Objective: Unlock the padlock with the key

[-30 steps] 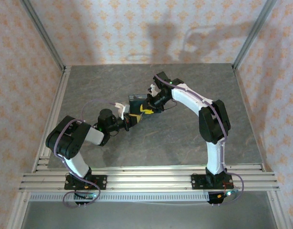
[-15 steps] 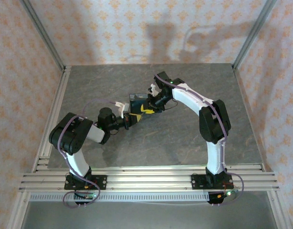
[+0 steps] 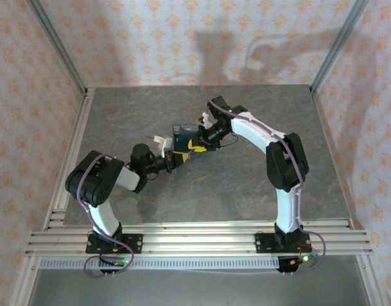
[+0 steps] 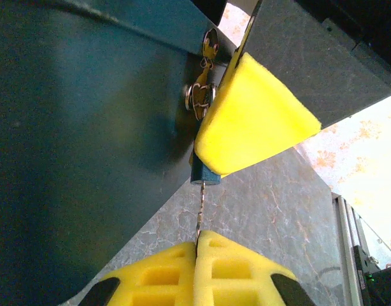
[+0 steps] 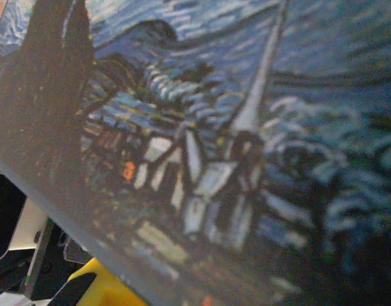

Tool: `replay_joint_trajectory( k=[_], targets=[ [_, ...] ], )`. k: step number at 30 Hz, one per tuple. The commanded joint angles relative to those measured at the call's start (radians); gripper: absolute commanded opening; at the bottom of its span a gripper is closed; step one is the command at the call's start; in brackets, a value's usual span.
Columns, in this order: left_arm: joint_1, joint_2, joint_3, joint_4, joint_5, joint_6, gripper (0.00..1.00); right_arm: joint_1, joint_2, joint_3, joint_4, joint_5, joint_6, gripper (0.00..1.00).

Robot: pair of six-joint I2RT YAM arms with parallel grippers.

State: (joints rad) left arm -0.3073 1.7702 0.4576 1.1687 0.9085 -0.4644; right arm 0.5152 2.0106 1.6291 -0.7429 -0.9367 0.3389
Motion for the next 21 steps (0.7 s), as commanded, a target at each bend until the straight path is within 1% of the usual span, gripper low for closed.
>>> replay_joint_trajectory(
  k=[1,4,11,14,21],
  targets=[
    [-0.014,0.012,0.035,0.109,-0.075,-0.019,0.00,0.014,-0.055,-0.024,0.017,-0.067,0.034,0.00],
    [-0.031,0.015,0.032,0.123,-0.111,-0.021,0.00,0.015,-0.060,-0.032,0.039,-0.066,0.061,0.00],
    [-0.033,0.001,0.020,0.118,-0.163,-0.011,0.00,0.015,-0.070,-0.053,0.089,-0.068,0.123,0.00],
    [-0.032,-0.010,0.010,0.114,-0.184,-0.007,0.00,0.015,-0.065,-0.038,0.037,-0.049,0.084,0.00],
    [-0.026,-0.028,0.021,0.094,-0.173,-0.009,0.00,0.015,-0.061,-0.040,-0.008,-0.025,0.044,0.00]
  ],
)
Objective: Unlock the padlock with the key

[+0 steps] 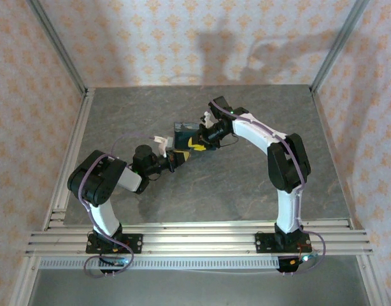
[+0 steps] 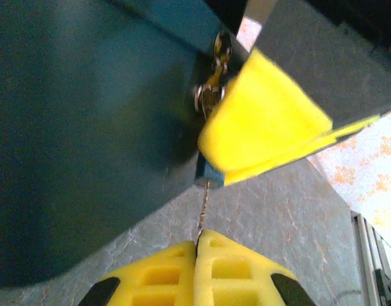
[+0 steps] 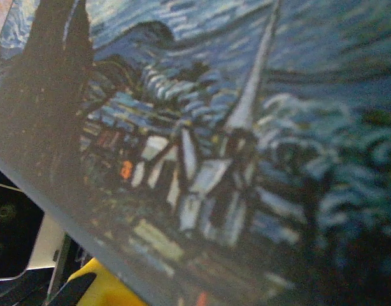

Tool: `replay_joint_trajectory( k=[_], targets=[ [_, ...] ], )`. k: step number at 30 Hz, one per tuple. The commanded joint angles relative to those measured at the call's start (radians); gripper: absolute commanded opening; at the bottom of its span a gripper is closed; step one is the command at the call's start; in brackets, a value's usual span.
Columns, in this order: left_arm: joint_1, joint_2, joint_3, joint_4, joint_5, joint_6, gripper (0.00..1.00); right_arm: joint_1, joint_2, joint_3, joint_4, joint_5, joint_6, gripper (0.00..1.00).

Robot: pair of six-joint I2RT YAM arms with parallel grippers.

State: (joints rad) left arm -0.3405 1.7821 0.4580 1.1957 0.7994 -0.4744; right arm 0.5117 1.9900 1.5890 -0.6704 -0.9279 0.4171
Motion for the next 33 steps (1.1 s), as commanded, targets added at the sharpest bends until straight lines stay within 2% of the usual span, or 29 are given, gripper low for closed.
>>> replay_joint_trajectory(
  k=[1,8,14,24,27,33],
  targets=[
    [0.008,-0.044,0.023,0.062,-0.059,0.001,0.00,0.018,-0.040,-0.001,-0.081,-0.032,-0.034,0.00],
    [0.006,-0.060,0.048,0.015,-0.052,-0.002,0.00,0.018,-0.041,-0.001,-0.072,-0.039,-0.022,0.00],
    [-0.003,-0.022,0.062,0.063,-0.058,-0.036,0.00,0.018,-0.044,-0.032,0.004,-0.067,0.038,0.00],
    [-0.059,-0.002,0.074,0.101,-0.181,-0.037,0.00,0.034,-0.026,-0.058,0.050,-0.026,0.094,0.00],
    [-0.085,-0.021,0.064,0.066,-0.244,0.016,0.00,0.038,-0.032,-0.103,0.122,0.003,0.157,0.00],
    [-0.151,-0.087,0.018,-0.099,-0.376,0.204,0.00,0.042,-0.050,-0.151,0.200,0.062,0.252,0.02]
  ],
)
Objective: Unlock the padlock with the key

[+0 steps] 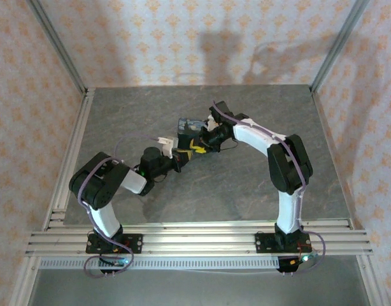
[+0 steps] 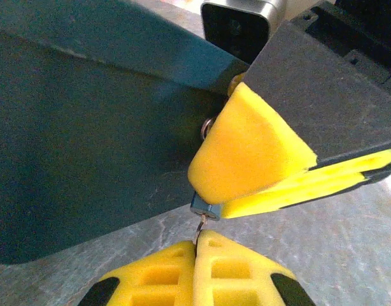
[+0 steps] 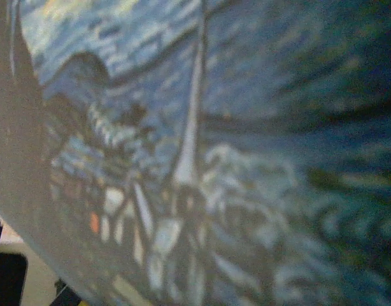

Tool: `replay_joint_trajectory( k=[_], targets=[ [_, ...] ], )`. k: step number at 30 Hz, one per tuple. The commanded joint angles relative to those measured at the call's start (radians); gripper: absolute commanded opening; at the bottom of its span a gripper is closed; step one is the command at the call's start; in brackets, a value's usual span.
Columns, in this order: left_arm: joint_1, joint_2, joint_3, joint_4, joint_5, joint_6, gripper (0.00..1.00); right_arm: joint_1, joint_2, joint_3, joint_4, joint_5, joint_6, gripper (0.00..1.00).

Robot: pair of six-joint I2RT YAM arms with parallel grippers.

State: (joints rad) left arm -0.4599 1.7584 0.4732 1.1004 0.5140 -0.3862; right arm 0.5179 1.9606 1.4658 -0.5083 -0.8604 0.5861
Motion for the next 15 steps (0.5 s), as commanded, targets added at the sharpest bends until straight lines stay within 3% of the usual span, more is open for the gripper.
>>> replay_joint_trajectory(
  k=[1,10,15],
  targets=[
    [-0.040,-0.067,-0.002,-0.021,-0.107,0.134,0.00,0.039,-0.026,-0.032,0.047,0.004,0.092,0.03],
    [-0.148,-0.087,0.030,-0.205,-0.215,0.312,0.00,0.053,-0.042,-0.051,0.047,0.041,0.111,0.11],
    [-0.166,-0.094,0.036,-0.236,-0.218,0.331,0.00,0.057,-0.051,-0.064,0.047,0.065,0.110,0.20]
  ],
)
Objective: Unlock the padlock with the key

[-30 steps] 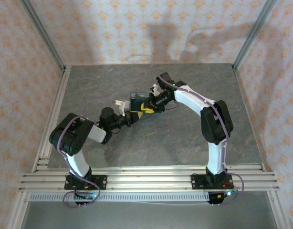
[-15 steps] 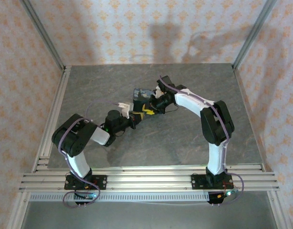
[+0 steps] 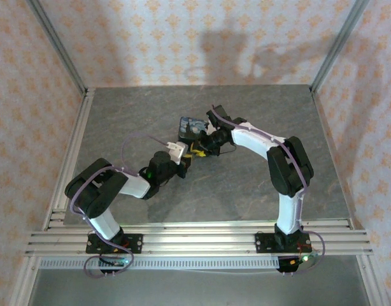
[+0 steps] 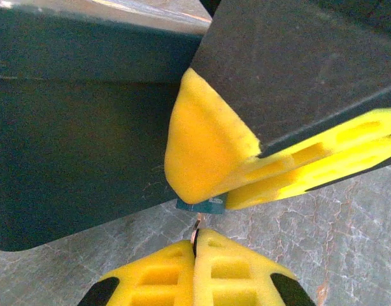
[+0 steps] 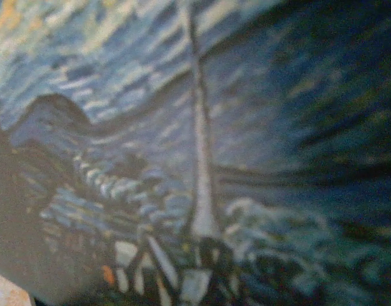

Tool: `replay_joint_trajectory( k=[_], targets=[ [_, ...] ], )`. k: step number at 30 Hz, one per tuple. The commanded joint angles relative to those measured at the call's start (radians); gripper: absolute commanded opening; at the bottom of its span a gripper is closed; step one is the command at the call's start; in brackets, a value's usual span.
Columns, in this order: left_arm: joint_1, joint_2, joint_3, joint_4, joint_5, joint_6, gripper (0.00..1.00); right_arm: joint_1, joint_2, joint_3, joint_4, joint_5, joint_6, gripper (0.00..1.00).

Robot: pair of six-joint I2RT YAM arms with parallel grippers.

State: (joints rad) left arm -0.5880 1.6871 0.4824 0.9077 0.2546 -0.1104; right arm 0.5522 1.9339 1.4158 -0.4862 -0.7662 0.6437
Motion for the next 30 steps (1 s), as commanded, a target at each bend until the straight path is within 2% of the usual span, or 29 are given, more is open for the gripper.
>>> replay_joint_trajectory(
  k=[1,9,13,20,26,30],
  targets=[
    [-0.038,-0.027,0.027,-0.048,0.044,0.054,0.00,0.023,-0.025,-0.017,0.024,-0.026,0.053,0.21],
    [-0.038,-0.036,0.028,-0.080,0.048,0.055,0.00,0.029,-0.033,-0.025,0.021,0.005,0.044,0.33],
    [-0.044,-0.037,0.032,-0.105,0.036,0.065,0.00,0.033,-0.042,-0.027,0.020,0.022,0.041,0.34],
    [-0.055,-0.040,0.051,-0.172,-0.010,0.080,0.00,0.040,-0.044,-0.036,0.021,0.041,0.039,0.25],
    [-0.040,-0.019,0.066,-0.207,-0.011,0.059,0.00,0.042,-0.099,-0.053,-0.008,0.137,0.022,0.33],
    [-0.015,-0.019,0.067,-0.205,-0.001,0.035,0.00,0.041,-0.152,-0.098,-0.001,0.224,0.039,0.35]
  ],
)
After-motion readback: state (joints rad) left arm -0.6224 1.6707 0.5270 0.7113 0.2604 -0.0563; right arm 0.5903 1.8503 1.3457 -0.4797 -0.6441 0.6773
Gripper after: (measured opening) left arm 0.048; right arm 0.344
